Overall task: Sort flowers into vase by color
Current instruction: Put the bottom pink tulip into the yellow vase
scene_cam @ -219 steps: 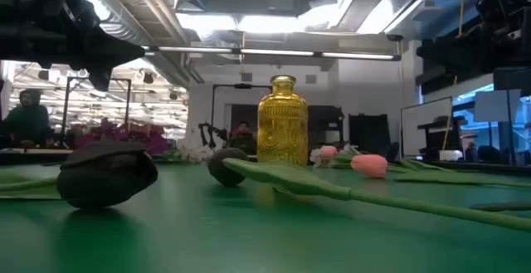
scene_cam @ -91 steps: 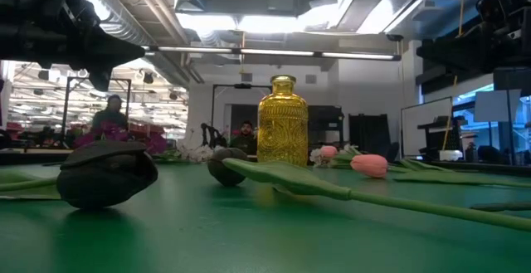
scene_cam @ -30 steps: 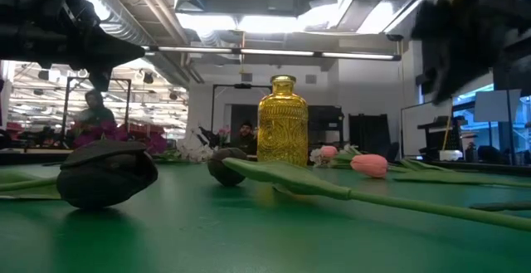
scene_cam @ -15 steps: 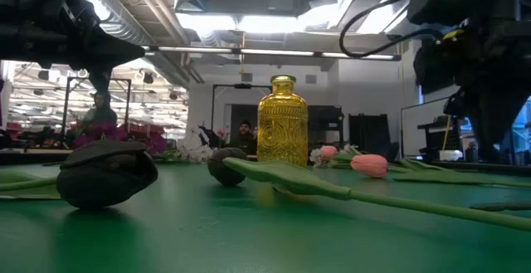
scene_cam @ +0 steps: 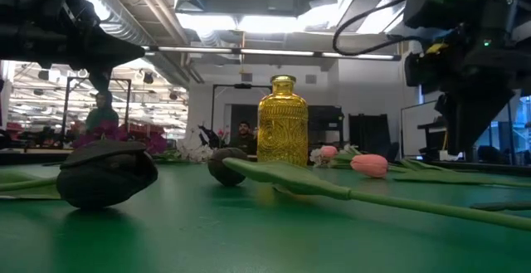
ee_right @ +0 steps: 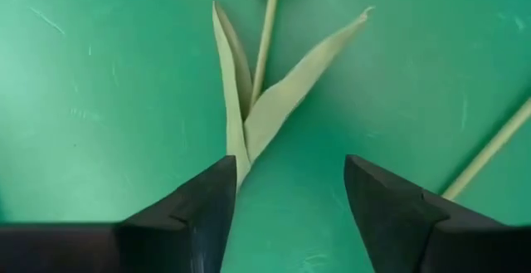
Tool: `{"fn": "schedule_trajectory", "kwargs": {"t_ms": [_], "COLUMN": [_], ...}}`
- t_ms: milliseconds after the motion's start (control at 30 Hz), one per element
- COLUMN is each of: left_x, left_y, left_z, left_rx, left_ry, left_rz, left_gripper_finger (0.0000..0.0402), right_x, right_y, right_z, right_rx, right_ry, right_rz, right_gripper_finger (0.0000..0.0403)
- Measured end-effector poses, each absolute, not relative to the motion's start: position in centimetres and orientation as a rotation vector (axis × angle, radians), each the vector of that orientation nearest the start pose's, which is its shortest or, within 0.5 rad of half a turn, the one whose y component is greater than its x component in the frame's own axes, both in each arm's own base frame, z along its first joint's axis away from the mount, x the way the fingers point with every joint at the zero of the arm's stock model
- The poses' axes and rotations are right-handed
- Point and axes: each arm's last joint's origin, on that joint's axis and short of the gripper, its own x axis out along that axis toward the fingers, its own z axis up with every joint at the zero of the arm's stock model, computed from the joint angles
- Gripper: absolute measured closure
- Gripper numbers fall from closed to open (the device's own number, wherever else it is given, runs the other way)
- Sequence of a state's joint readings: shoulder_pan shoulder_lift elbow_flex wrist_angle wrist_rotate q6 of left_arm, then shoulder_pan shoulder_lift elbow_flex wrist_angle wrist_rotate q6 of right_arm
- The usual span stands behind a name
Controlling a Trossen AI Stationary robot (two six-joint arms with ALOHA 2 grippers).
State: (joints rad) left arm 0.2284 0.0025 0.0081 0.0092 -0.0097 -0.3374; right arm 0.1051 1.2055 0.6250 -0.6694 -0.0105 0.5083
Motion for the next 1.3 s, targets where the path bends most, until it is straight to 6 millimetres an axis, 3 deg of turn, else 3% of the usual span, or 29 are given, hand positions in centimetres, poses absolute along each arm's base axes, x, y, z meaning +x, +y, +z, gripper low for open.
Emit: {"fn": "schedule_trajectory", "kwargs": {"t_ms": [500,1300], "left_x": [9.5,9.5], "left_y": [2.2,2.2], "left_z": [16.7,16.7], "left_rx": [-0.334,-0.334], "left_ry": [-0.055,-0.055], "left_rz": [0.233,0.233], "left_gripper_finger": [0.0401,0.0401], "right_x": [21.1,21.0], "right_y": [2.5,2.4], "right_z": [14.5,14.2], "right_rx": [0.429,0.394], "right_ry": [1.348,1.374], "right_rz": [-0.176,-0.226], "right_gripper_finger": [0.0189,0.0189]}}
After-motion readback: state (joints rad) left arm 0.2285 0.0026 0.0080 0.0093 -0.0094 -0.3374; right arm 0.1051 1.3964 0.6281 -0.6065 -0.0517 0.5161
